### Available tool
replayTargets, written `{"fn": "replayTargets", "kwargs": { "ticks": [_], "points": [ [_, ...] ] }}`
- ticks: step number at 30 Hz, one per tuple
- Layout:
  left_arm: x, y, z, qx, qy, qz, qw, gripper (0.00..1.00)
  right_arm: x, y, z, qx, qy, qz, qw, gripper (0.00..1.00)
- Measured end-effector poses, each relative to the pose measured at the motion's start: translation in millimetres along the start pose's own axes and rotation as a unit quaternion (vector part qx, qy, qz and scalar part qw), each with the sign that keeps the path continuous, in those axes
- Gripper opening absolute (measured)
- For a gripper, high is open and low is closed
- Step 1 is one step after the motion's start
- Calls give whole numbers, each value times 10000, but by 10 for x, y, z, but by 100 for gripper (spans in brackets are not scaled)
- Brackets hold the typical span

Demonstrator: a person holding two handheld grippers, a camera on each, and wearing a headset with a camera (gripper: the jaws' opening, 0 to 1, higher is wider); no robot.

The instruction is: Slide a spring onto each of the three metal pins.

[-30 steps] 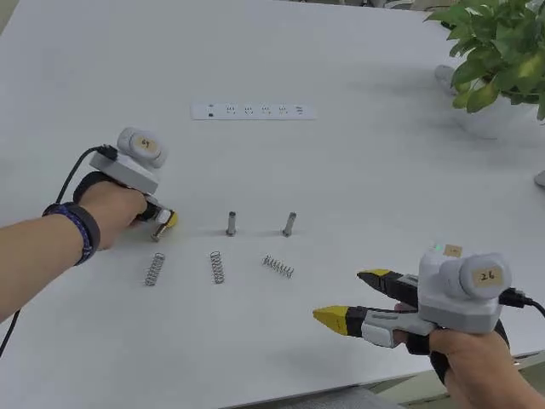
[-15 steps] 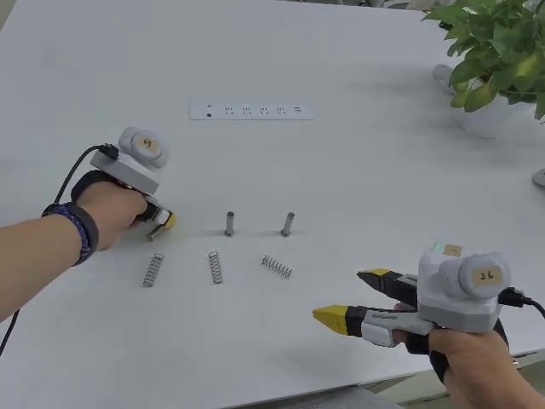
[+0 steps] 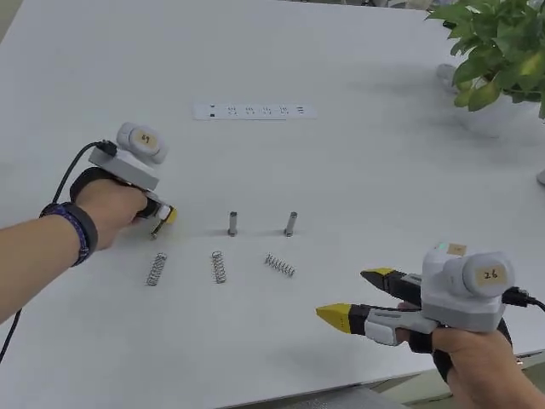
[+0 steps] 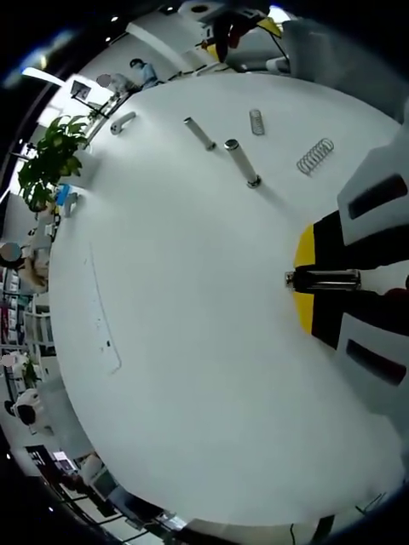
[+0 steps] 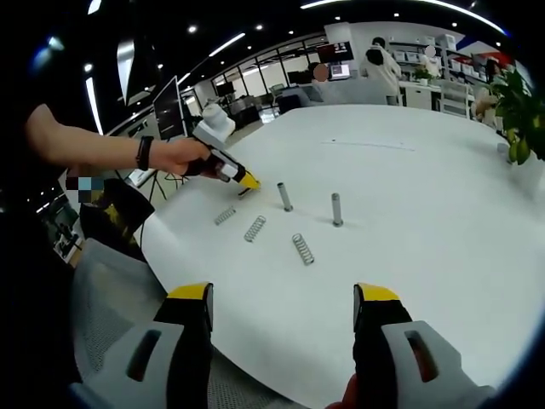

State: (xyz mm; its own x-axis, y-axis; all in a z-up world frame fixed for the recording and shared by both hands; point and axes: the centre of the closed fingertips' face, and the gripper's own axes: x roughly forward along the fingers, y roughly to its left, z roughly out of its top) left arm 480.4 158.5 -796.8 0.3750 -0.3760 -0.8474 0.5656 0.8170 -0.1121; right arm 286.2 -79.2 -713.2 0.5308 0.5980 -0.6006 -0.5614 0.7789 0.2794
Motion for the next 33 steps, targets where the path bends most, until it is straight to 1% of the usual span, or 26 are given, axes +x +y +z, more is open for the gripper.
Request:
{"fn": "replayTargets", "kwargs": {
  "ticks": [12, 16, 18, 22, 28, 33],
  "points": [
    [-129, 4, 20, -22, -126, 59, 9999, 0, -2, 0, 4, -6, -25, 12, 10000, 65],
    [-178, -10, 20, -39, -185, 82, 9998, 0, 2, 5, 12, -23, -29, 21, 10000, 65],
    [-193, -7, 17, -37, -207, 92, 9997, 0, 6, 14, 14, -33, -24, 27, 10000, 65],
    [-253, -39, -6, -28, -245, 112, 9996, 0, 13, 25, 17, -42, -27, 42, 10000, 65],
    [-294, -18, -5, 7, -295, 148, 9995, 0, 17, 38, 11, -51, -36, 54, 10000, 65],
    [-347, -46, -30, 55, -331, 182, 9993, 0, 13, 41, 9, -40, -56, 51, 10000, 65]
  ]
}}
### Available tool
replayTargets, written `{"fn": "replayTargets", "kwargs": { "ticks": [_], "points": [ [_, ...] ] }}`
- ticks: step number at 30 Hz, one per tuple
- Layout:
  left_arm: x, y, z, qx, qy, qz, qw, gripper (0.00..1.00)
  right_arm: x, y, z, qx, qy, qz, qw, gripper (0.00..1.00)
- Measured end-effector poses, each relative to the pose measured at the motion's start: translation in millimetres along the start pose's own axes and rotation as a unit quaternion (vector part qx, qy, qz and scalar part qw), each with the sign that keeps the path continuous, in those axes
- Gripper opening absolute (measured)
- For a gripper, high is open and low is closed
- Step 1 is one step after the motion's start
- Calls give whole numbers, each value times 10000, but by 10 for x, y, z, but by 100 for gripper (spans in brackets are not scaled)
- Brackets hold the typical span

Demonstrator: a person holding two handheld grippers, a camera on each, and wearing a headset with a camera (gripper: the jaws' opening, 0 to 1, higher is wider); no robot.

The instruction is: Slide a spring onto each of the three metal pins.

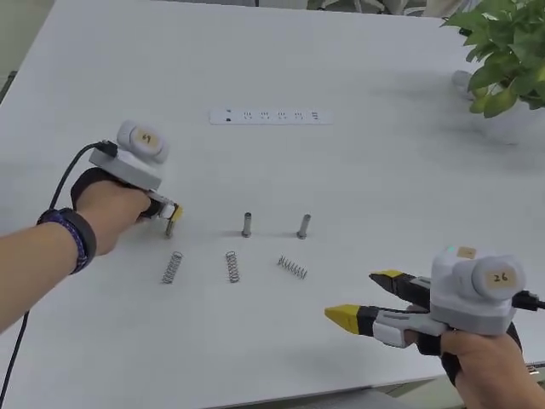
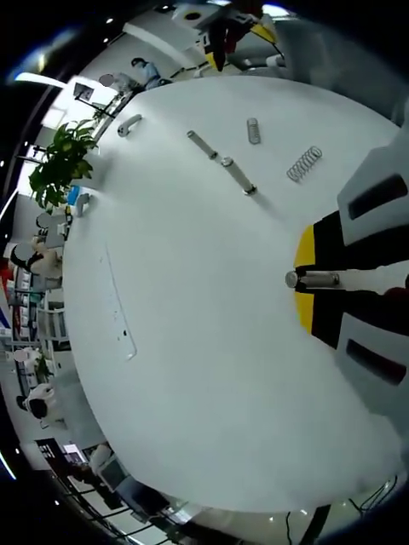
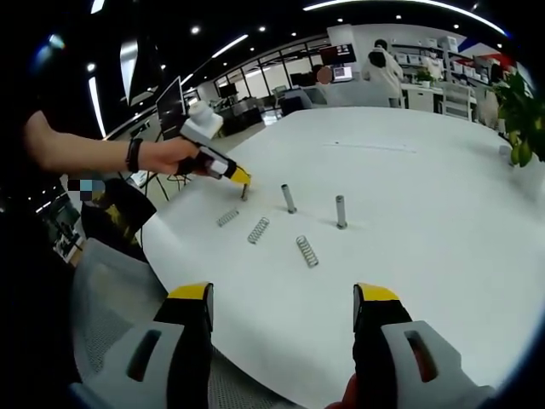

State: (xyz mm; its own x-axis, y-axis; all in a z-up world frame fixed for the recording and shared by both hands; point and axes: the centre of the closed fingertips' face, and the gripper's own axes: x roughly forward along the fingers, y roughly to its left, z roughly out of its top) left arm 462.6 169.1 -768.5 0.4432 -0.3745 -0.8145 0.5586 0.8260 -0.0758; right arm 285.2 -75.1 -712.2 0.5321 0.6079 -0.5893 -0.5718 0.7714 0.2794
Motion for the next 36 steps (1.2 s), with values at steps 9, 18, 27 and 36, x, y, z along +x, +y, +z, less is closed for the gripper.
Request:
{"fn": "replayTargets", "kwargs": {
  "ticks": [9, 18, 27, 36],
  "points": [
    [-45, 4, -6, 39, -95, 44, 9999, 0, -16, -7, -14, 18, -14, -18, 10000, 65],
    [-114, -12, -75, 57, -198, 126, 9997, 0, -21, -15, -4, 5, -35, -25, 10000, 65],
    [-152, -55, -136, 187, -254, 191, 9993, 0, -21, -17, -18, -1, -27, -14, 10000, 65],
    [-161, -79, -140, 317, -269, 229, 9989, 0, -23, -7, -34, -34, 6, -1, 10000, 66]
  ]
}}
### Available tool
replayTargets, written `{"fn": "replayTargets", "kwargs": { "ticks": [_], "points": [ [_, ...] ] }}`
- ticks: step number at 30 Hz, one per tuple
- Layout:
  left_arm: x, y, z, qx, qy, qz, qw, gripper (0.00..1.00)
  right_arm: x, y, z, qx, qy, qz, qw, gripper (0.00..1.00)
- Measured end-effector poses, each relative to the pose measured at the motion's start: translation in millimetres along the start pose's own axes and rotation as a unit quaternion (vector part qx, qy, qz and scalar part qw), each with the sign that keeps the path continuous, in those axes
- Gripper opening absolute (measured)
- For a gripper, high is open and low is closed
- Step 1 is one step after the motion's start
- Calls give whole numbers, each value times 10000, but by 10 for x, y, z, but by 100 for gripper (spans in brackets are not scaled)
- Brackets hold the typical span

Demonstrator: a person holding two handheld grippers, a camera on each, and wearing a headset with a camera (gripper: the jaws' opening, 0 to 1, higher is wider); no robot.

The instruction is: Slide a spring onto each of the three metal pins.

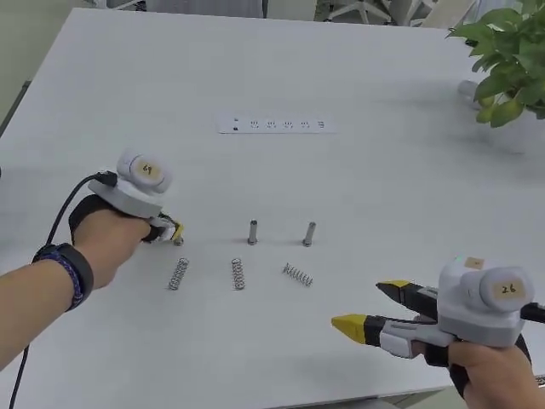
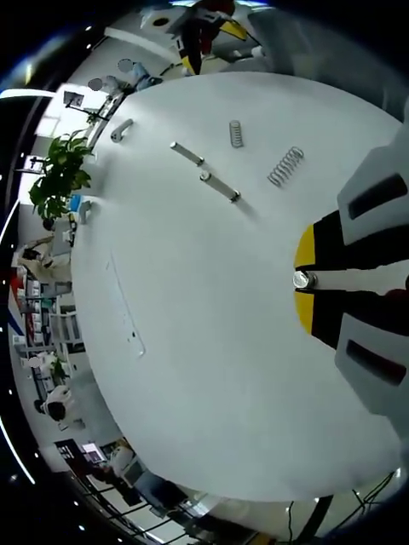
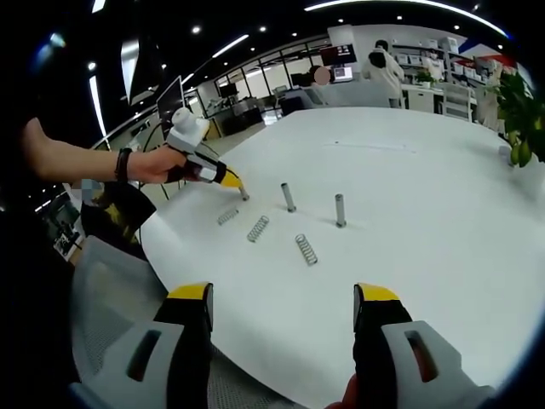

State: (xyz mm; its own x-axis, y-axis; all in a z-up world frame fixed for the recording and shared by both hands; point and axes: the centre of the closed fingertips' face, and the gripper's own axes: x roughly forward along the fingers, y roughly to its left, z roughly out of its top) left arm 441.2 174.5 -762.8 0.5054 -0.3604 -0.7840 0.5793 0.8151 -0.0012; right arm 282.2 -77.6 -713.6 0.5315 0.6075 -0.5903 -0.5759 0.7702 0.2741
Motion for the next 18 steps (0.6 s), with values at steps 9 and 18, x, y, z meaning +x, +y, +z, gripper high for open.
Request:
{"fn": "replayTargets", "kwargs": {
  "ticks": [9, 18],
  "points": [
    [1, -6, 2, -5, 9, -13, 10000, 0, -5, -8, -15, 11, 11, 5, 10000, 66],
    [7, -9, 0, 21, 29, -29, 10000, 0, -4, -11, -11, 17, 4, 4, 10000, 66]
  ]
}}
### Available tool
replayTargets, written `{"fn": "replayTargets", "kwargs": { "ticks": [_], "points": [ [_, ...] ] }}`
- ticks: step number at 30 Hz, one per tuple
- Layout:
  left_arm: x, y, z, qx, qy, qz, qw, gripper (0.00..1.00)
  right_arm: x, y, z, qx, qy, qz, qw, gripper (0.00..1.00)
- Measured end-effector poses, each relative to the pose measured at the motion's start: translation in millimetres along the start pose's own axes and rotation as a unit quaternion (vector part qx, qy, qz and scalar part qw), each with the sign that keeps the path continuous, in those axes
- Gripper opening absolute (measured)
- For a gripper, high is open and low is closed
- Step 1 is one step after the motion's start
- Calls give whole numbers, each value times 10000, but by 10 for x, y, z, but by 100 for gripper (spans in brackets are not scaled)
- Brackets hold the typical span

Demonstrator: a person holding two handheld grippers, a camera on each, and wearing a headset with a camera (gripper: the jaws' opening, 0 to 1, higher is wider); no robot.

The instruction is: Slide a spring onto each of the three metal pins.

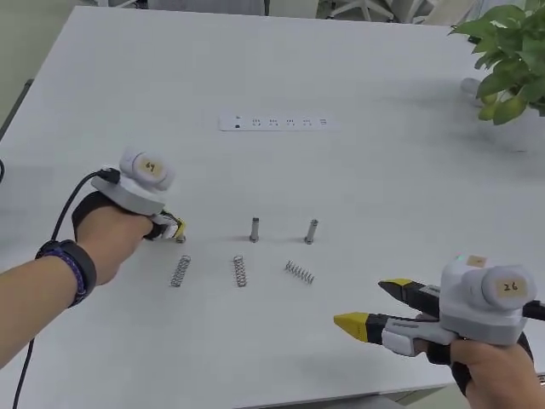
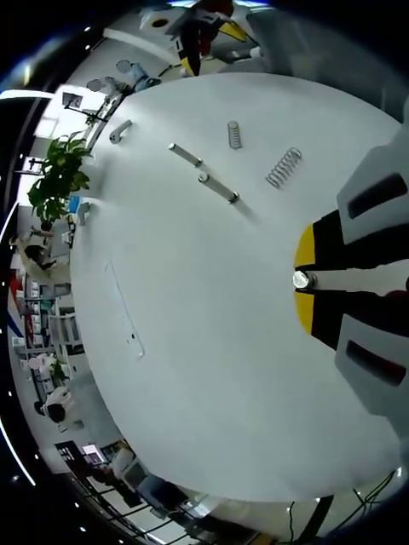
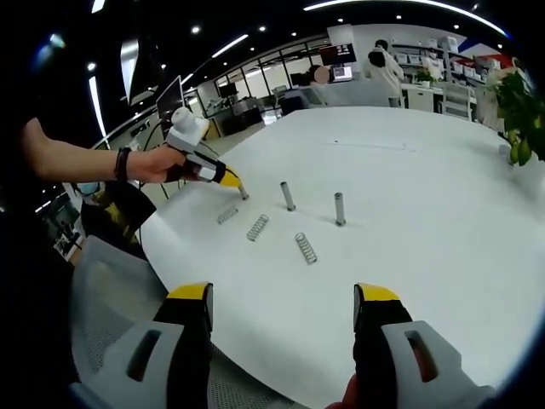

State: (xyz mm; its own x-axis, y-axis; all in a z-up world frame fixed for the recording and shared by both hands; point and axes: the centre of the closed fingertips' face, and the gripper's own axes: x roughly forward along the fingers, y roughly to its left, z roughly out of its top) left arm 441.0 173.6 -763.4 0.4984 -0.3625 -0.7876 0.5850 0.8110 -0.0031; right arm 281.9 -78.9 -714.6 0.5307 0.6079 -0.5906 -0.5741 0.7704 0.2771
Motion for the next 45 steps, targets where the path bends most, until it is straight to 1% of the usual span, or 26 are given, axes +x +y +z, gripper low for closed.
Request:
{"fn": "replayTargets", "kwargs": {
  "ticks": [1, 2, 5, 6, 11, 20, 27, 33, 38, 40, 45],
  "points": [
    [4, -5, -14, 40, 51, -23, 10000, 0, 0, 1, -2, 3, 1, 1, 10000, 66],
    [2, 0, -13, 59, 48, -4, 10000, 1, 1, 1, -2, 5, 0, 2, 10000, 66],
    [0, -10, -7, 37, 34, -37, 10000, 4, 4, 2, -5, 8, -4, 6, 10000, 66],
    [3, 3, -10, 46, 39, -19, 10000, 5, 5, 4, -5, 10, -6, 10, 10000, 66],
    [8, 10, -44, -4, 100, -37, 9999, 9, 8, -1, -4, 14, -12, 14, 10000, 66],
    [-59, 42, -83, -86, 110, -34, 9999, 14, 4, -8, -11, 7, -10, 5, 10000, 66],
    [-148, 45, -134, -122, 99, -48, 9999, 18, -3, -9, -6, 5, -24, 1, 10000, 66],
    [-272, 50, -167, -160, 50, -44, 9999, 21, 3, 3, 3, -17, -30, 15, 10000, 66],
    [-399, 78, -167, -192, -64, -20, 9998, 25, 13, 12, 8, -34, -29, 35, 10000, 66],
    [-439, 81, -176, -190, -81, -8, 9998, 26, 18, 17, 11, -39, -30, 46, 10000, 66],
    [-548, 83, -192, -246, -200, 10, 9995, 29, 31, 35, 20, -61, -36, 71, 9999, 66]
  ]
}}
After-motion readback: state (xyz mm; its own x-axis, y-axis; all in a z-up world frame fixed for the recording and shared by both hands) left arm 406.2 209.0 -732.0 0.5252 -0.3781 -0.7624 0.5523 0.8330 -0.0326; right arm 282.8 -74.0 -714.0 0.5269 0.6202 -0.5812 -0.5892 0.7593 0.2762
